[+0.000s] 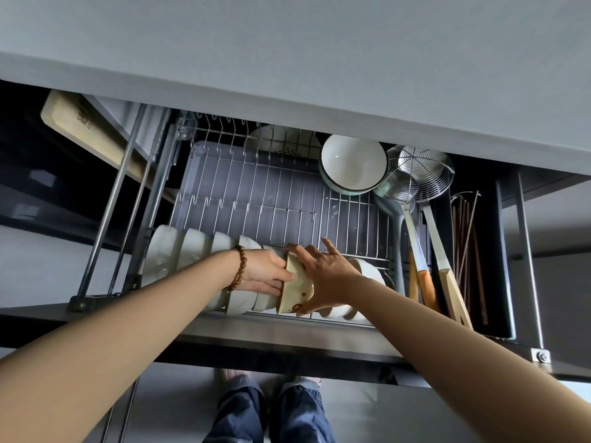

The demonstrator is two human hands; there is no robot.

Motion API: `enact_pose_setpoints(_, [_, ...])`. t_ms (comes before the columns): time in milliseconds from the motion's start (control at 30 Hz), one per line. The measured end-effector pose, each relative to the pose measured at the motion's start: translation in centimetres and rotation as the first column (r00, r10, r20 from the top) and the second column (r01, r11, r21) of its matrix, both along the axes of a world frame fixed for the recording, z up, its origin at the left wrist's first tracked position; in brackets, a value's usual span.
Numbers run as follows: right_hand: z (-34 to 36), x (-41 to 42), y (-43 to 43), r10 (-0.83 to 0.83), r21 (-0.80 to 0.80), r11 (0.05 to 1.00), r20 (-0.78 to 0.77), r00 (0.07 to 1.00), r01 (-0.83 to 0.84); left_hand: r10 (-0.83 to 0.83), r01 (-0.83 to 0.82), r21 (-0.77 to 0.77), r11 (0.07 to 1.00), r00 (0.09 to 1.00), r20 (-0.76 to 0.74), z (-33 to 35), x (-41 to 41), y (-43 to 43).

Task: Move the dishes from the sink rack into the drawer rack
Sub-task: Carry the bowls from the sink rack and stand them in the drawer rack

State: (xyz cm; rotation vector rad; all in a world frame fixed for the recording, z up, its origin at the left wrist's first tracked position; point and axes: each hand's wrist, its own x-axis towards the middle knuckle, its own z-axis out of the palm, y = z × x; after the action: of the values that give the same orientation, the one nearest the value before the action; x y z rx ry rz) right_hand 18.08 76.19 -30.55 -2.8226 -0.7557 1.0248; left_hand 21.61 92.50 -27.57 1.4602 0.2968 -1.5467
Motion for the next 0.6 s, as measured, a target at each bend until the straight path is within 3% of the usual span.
enact_pose_setpoints(600, [-0.8, 0.0, 0.5, -0.014, 0.024, 1.000, 0.006, 1.000, 0.014, 0.002, -0.003, 0.017, 1.000, 0.997, 0.071, 1.2, 0.9, 2.8])
